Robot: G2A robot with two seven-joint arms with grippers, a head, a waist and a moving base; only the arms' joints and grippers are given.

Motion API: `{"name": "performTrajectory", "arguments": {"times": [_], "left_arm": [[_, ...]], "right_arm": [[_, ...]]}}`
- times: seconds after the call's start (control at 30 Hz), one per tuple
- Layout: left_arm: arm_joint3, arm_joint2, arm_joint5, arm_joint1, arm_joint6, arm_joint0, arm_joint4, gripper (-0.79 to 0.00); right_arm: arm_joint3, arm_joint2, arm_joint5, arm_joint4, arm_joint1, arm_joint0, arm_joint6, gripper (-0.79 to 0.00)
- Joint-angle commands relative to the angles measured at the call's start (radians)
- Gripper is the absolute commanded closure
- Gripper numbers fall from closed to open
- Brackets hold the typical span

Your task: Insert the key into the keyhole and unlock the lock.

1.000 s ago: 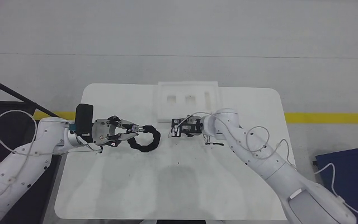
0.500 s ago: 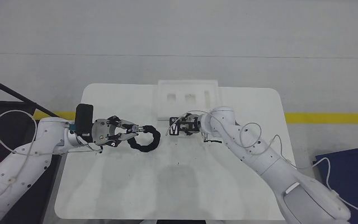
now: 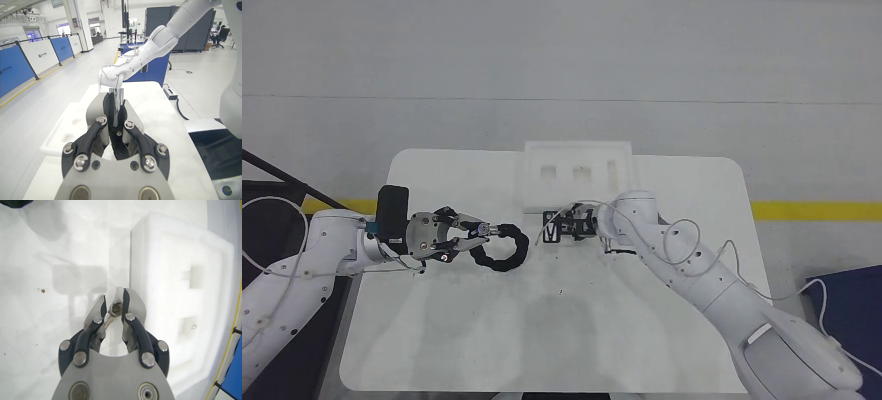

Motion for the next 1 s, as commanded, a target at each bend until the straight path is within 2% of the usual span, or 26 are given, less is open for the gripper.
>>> {"name": "performTrajectory", "arguments": {"times": [0.0,0.3,0.47,0.53,0.57,0.73,0.97], "left_arm": [[0.0,0.0,0.0,0.0,0.0,0.0,0.0,0.0],[0.0,0.0,0.0,0.0,0.0,0.0,0.0,0.0],[0.0,0.0,0.0,0.0,0.0,0.0,0.0,0.0],[0.0,0.0,0.0,0.0,0.0,0.0,0.0,0.0],[0.0,0.0,0.0,0.0,0.0,0.0,0.0,0.0],[0.0,0.0,0.0,0.0,0.0,0.0,0.0,0.0],[0.0,0.0,0.0,0.0,0.0,0.0,0.0,0.0]], "right_arm": [[0.0,0.005,-0.012,0.005,0.0,-0.003,0.005,-0.154],[-0.057,0.051,-0.056,0.007,0.019,-0.034,0.027,-0.105],[-0.1,0.09,-0.064,0.001,0.038,-0.064,0.042,0.0],[-0.118,0.101,-0.065,-0.001,0.043,-0.075,0.048,-0.025],[-0.129,0.106,-0.063,0.0,0.045,-0.08,0.049,-0.074],[-0.159,0.12,-0.058,0.001,0.048,-0.099,0.067,-0.191],[-0.161,0.133,-0.047,0.026,0.045,-0.109,0.096,-0.197]]}}
